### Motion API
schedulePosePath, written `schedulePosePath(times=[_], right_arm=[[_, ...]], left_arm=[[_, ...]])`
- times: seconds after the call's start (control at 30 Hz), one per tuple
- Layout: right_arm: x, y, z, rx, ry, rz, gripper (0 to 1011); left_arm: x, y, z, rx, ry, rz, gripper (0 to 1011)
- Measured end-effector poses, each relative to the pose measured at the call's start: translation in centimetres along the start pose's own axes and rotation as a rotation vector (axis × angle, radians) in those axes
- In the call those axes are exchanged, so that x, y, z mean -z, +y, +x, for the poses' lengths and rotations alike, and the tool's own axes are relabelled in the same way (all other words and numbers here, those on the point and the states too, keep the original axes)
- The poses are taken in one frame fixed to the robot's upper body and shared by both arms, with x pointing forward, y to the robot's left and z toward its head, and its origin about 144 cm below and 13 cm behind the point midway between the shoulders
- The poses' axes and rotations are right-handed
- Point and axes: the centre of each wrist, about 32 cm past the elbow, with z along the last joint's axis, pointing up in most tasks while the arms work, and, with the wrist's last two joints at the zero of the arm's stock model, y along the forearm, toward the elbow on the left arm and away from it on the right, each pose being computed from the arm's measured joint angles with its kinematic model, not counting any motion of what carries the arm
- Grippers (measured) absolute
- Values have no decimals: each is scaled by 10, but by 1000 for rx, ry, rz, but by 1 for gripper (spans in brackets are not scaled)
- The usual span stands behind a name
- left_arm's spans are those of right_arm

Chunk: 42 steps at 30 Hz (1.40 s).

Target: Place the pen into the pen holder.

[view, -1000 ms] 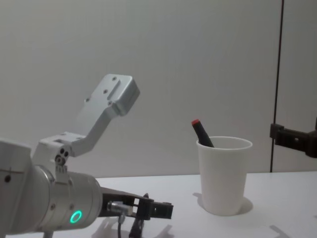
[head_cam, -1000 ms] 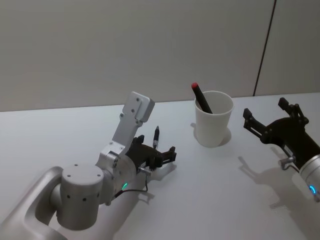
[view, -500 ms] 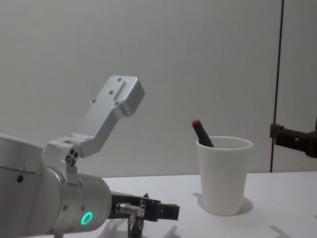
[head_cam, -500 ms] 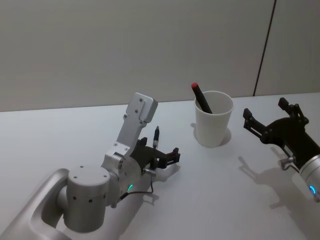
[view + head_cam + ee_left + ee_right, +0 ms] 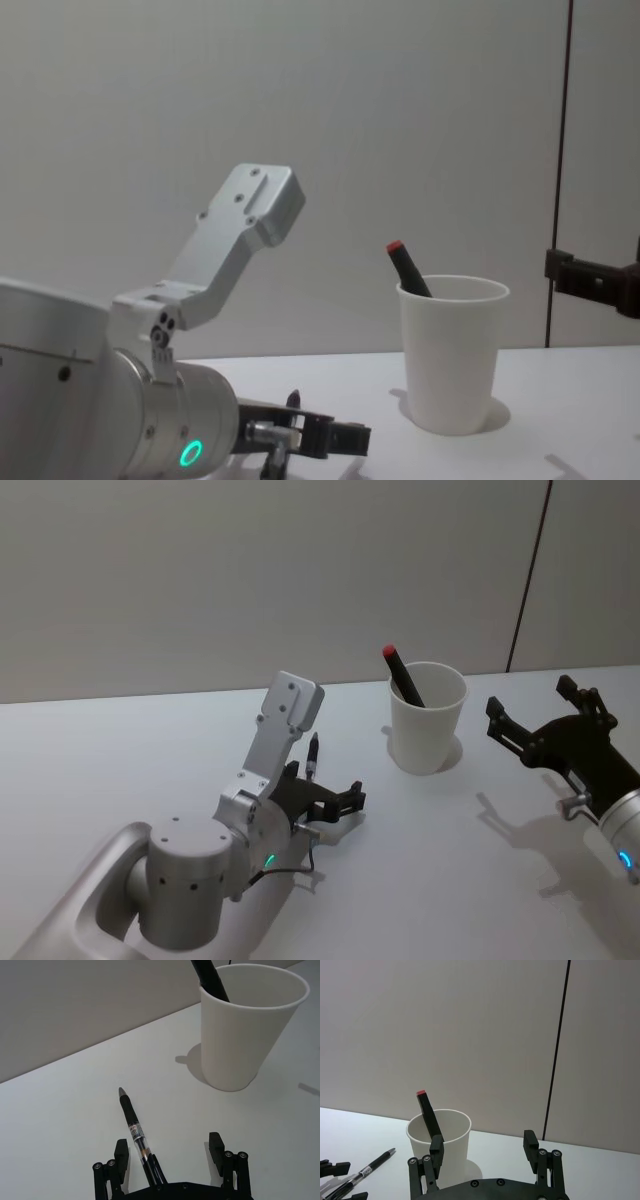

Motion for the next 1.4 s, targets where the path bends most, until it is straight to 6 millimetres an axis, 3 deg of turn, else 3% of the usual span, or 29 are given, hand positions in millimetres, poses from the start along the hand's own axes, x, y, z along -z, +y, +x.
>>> schedulePosePath(times=[1.4], right_arm=[[0,0,0,0,0,0,1001]], left_arm=[[-2,-2,1,-31,7,31,1001]])
